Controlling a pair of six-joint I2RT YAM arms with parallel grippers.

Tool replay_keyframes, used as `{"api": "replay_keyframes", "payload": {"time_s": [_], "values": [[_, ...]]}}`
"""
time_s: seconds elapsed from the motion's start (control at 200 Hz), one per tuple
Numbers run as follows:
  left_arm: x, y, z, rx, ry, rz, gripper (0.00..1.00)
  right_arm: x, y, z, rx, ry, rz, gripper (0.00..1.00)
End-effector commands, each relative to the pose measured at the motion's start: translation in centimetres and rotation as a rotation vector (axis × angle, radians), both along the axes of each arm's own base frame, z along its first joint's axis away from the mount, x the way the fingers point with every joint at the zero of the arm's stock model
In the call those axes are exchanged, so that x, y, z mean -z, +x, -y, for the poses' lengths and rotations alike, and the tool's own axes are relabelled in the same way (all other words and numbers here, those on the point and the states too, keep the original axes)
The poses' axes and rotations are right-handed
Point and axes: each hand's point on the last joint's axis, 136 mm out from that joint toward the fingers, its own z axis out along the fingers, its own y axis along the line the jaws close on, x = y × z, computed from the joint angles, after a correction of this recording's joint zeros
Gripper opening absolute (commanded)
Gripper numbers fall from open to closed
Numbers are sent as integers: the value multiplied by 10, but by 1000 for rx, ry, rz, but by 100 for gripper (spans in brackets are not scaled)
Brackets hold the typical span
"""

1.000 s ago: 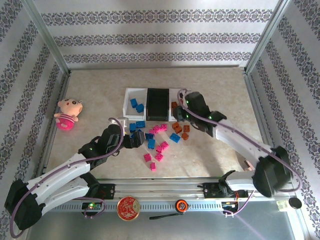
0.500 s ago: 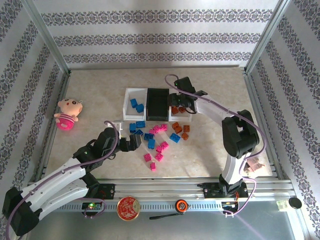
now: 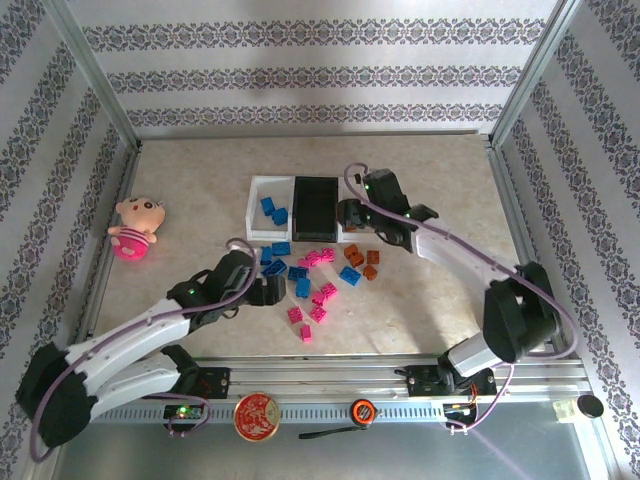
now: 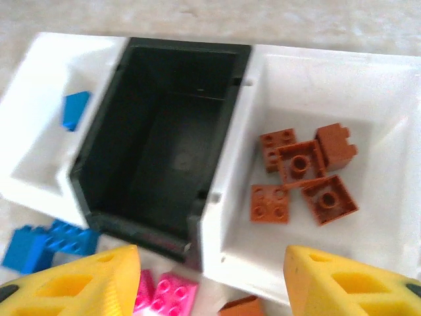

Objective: Sort the legos into containers by color
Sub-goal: Pick up the lego from the middle-left of the table.

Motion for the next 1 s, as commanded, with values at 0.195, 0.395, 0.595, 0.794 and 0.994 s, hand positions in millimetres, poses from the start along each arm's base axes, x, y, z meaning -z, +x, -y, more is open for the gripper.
{"api": "replay_keyframes", "payload": {"time_s": [0.195,0.395,0.595,0.794,0.994], "values": [[19,-23,71,309,136,-59,89,17,-51,13,5,55,-12,61],[42,-70,80,417,222,-164,82,30,-64,27,30,47,-26,61],[55,-98,81,446,255,-232,78,30,-67,31,36,56,-23,61],[68,-109,99,507,322,-260,76,23,-70,36,43,68,-4,61],[68,-92,97,470,384,-193,63,20,-73,42,49,77,6,62]]}}
